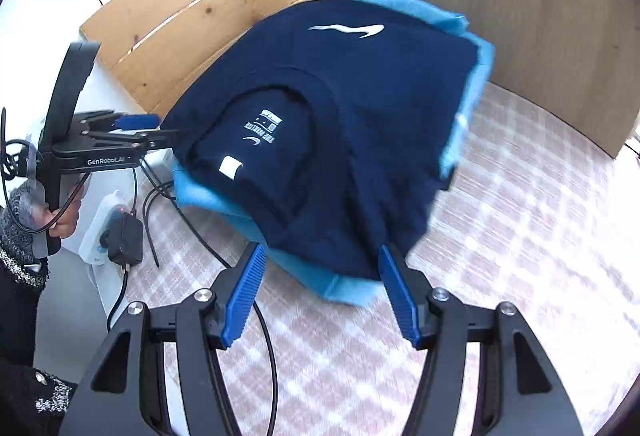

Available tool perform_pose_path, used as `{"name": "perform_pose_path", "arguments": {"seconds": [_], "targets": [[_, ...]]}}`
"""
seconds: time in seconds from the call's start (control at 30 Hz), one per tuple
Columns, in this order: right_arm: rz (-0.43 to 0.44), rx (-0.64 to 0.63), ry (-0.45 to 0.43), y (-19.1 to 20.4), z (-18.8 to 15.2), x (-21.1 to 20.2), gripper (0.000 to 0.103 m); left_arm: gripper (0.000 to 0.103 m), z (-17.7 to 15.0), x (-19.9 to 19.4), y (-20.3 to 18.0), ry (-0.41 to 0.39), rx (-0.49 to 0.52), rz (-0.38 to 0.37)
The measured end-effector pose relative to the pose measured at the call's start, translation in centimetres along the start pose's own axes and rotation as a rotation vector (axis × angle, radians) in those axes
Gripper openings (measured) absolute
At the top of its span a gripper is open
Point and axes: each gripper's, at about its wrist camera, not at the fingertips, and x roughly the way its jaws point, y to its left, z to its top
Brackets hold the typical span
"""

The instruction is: Fold clothes

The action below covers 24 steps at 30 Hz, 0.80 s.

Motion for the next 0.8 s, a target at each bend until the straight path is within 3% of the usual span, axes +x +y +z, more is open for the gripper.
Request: {"name": "perform_pose_path", "arguments": {"seconds": [0.1, 0.23, 0.33, 0.5, 0.67, 0.8], "targets": [[-0.024, 0.031, -0.033, -0.4, -1.2, -2.6, 0.058, 0.059, -1.2, -2.0, 0.9, -0.030, -0.021, 0.020], [-0.033, 0.049, -0.068, -0.3, -2.5, -4.9, 0.058, 0.059, -2.1, -3.6, 0.4, -0.065, -0.004, -0.025], [-0.086, 0.043, -0.083, 0.6, -2.9, -5.9, 0.058, 0.059, -2.7, -5.0, -0.4, -0.089, -0.013, -0.100], [-0.208, 0.050, -0.090, 2.1, -3.6, -6.6, 0.066, 0.064, -3.0, -6.1, -5.2, -0.131, 0.073, -0.091], [-0.206, 0.148, -0.065, 1.2, -5.6, -6.9, 0.066, 0.070, -5.0, -7.4, -8.9, -0.112, 0.106, -0.183], [-0.236, 0.209, -0.044, 0.3, -7.3, -7.6, 0.066, 0.072, -6.2, -8.8, -11.0, -0.092, 0.123, -0.195]]}}
